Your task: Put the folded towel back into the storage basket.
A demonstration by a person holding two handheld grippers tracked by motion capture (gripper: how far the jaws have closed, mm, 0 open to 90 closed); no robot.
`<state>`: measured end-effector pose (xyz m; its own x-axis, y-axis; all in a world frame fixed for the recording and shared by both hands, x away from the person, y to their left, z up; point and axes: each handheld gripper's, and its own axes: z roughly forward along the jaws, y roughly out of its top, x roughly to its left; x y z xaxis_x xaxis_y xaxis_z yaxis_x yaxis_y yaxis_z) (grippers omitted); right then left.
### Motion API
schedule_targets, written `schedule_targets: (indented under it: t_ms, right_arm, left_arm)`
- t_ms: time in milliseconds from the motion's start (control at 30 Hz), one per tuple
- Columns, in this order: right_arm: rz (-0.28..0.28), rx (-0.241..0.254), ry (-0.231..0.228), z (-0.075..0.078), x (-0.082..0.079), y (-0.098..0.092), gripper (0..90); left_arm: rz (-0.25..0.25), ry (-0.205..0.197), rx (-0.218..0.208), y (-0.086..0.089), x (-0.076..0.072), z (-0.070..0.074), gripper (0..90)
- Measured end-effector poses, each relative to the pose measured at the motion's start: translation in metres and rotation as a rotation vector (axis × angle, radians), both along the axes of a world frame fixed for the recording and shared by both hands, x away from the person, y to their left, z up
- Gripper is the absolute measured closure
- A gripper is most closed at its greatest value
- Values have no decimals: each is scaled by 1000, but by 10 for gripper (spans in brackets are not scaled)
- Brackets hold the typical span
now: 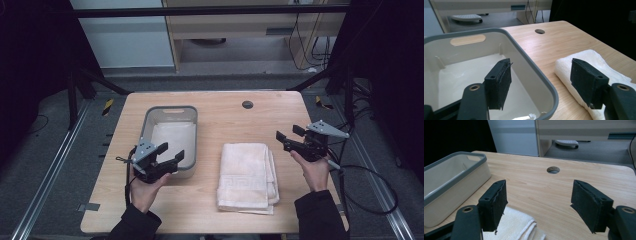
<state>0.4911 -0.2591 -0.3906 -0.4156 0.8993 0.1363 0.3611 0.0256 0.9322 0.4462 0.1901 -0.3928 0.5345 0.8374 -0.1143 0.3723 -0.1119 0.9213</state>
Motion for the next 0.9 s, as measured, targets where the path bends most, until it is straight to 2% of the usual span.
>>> schedule_targets:
  t_ms: [133, 233, 900]
  right_arm:
    - [9, -10, 10, -1, 3, 3, 277]
    - [25, -36, 24, -3, 7, 8, 270]
    - [65, -99, 84, -19, 17, 24, 239]
  left_arm:
    - [-13, 7, -2, -9, 0, -2, 334]
    - [-34, 17, 14, -19, 0, -6, 339]
    - [-119, 53, 70, -58, -8, -25, 354]
